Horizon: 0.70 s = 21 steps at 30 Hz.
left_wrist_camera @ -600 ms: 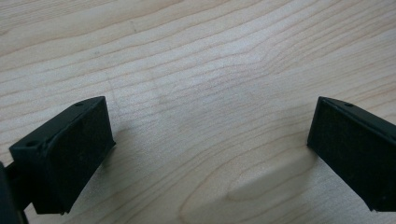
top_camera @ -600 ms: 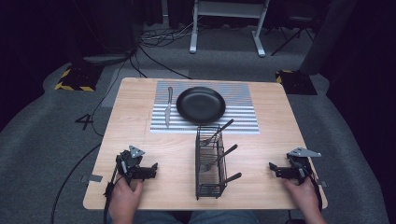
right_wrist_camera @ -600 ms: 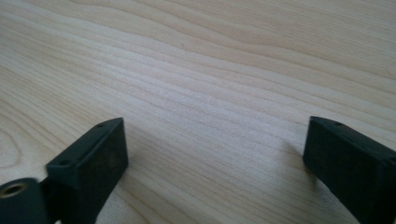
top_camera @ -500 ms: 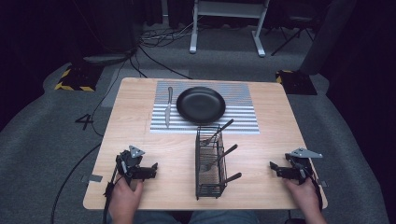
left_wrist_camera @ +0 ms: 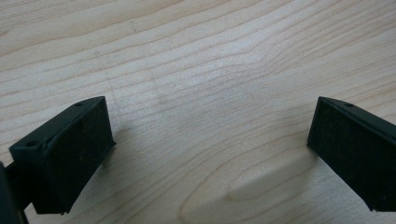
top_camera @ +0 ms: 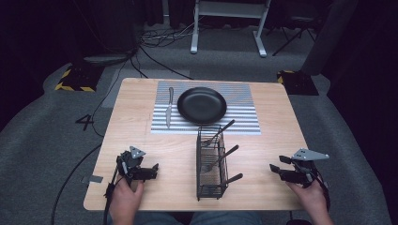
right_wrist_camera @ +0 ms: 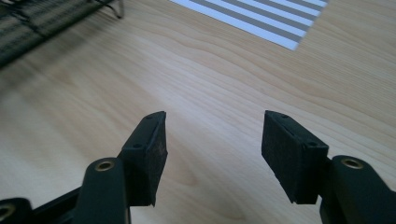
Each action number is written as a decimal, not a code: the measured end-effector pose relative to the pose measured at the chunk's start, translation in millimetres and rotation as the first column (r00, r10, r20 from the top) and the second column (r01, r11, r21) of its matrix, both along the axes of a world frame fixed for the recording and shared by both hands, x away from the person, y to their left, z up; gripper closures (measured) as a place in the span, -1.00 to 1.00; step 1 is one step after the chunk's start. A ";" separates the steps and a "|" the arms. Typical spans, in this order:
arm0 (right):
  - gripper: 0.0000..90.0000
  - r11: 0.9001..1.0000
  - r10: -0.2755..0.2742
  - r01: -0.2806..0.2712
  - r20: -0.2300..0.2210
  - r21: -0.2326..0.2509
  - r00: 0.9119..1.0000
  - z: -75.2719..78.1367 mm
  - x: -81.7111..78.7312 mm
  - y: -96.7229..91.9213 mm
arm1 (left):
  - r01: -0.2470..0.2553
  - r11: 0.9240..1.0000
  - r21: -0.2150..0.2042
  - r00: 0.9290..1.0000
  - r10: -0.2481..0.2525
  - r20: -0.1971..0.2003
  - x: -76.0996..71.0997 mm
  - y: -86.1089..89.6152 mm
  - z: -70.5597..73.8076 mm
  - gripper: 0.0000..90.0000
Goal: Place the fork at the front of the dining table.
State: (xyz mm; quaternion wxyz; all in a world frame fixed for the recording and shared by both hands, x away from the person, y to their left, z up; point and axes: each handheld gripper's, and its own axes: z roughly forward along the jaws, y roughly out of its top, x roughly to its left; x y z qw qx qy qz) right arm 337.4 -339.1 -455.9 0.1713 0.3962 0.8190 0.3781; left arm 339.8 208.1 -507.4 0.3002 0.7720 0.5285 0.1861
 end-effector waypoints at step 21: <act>-0.11 0.955 0.271 -0.277 0.069 0.105 0.960 54.9 -39.3 52.4 | 0.000 1.000 0.000 1.000 0.000 0.000 0.0 0.2 0.0 -1.00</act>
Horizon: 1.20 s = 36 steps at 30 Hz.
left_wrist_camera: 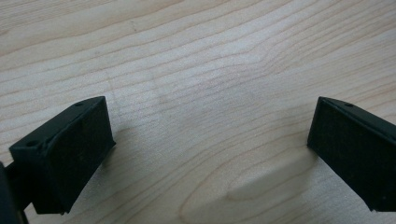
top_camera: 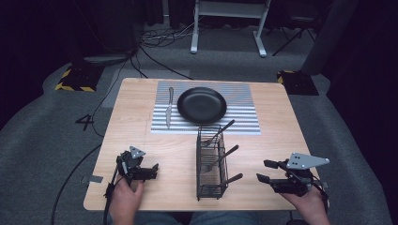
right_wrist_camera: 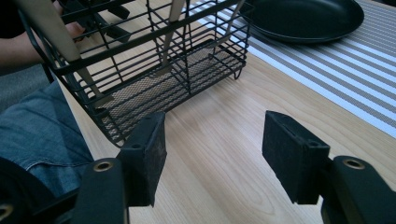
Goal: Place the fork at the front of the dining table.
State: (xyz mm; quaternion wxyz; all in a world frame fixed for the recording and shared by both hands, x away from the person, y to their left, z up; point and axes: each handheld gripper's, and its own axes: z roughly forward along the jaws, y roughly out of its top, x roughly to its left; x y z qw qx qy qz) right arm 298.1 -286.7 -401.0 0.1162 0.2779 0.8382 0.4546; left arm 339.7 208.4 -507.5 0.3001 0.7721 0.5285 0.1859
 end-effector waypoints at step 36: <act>0.75 0.945 0.317 -0.306 -0.085 0.117 0.945 4.3 -0.6 74.8 | -0.001 1.000 0.000 1.000 0.001 0.000 0.0 -0.1 0.0 -1.00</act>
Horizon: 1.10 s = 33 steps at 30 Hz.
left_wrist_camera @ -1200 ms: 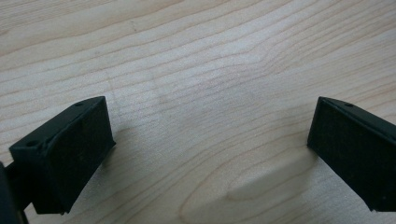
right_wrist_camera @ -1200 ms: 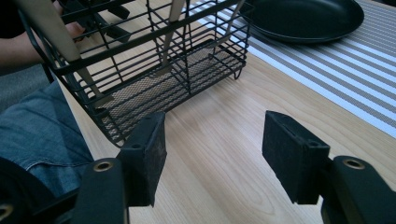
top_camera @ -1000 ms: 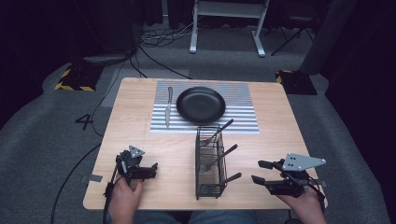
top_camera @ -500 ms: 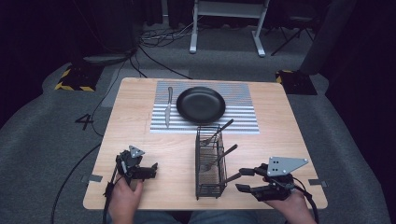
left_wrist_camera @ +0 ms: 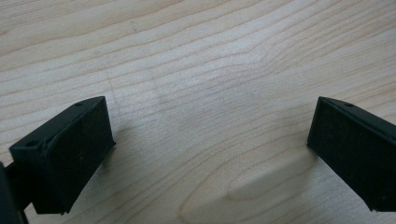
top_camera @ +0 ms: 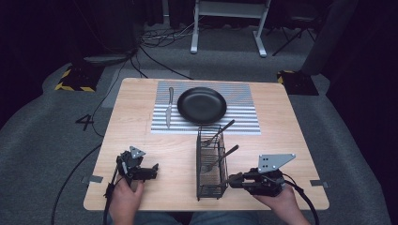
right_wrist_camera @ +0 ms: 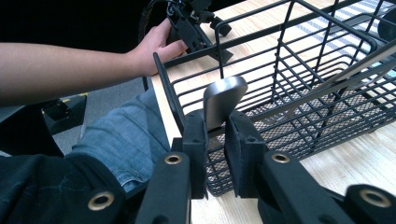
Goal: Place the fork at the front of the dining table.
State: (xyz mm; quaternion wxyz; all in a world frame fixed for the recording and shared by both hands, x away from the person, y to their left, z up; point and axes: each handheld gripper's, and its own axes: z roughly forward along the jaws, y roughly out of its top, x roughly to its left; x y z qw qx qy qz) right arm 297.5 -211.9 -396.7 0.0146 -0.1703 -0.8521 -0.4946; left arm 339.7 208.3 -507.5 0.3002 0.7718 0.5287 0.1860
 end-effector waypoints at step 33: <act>0.92 0.986 -0.005 -0.014 0.116 0.165 0.993 60.7 14.4 -2.9 | 0.000 1.000 0.000 1.000 0.000 0.000 0.0 0.0 0.0 -1.00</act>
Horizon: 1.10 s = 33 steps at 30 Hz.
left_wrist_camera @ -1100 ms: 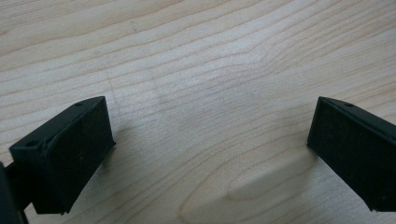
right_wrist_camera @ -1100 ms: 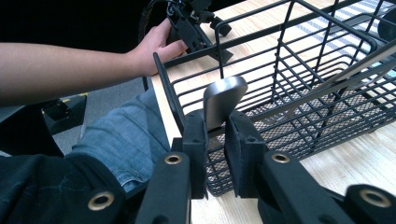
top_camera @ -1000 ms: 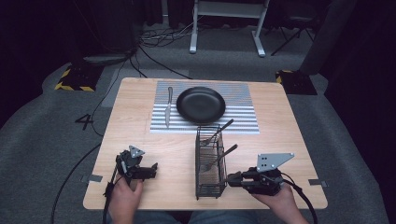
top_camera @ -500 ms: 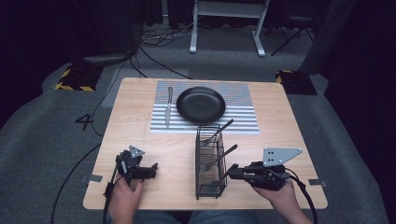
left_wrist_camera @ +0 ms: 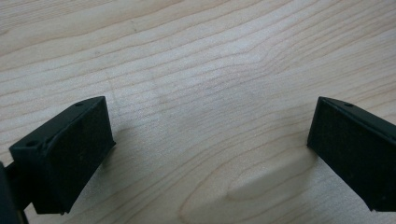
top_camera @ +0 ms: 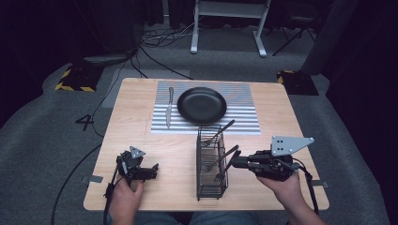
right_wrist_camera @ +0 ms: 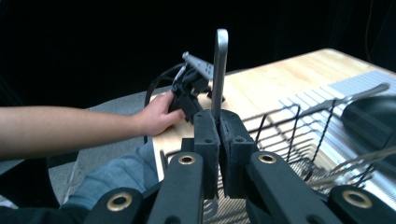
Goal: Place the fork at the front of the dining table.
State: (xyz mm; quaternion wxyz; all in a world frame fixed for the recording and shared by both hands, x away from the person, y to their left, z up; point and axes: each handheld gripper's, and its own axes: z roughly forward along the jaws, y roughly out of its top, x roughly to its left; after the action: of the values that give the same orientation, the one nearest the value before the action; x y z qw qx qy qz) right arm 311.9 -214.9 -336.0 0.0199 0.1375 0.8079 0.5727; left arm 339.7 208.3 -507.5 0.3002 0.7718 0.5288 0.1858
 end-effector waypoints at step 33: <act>0.92 0.982 -0.185 0.182 0.086 0.046 0.979 78.5 45.1 -65.7 | 0.000 1.000 0.000 1.000 0.000 0.001 0.0 -0.1 0.0 -1.00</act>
State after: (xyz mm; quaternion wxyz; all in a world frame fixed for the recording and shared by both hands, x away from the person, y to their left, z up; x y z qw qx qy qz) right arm 357.0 -280.6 -257.5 0.1066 0.1859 0.7789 0.5894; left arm 339.7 208.2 -507.5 0.3004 0.7717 0.5288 0.1860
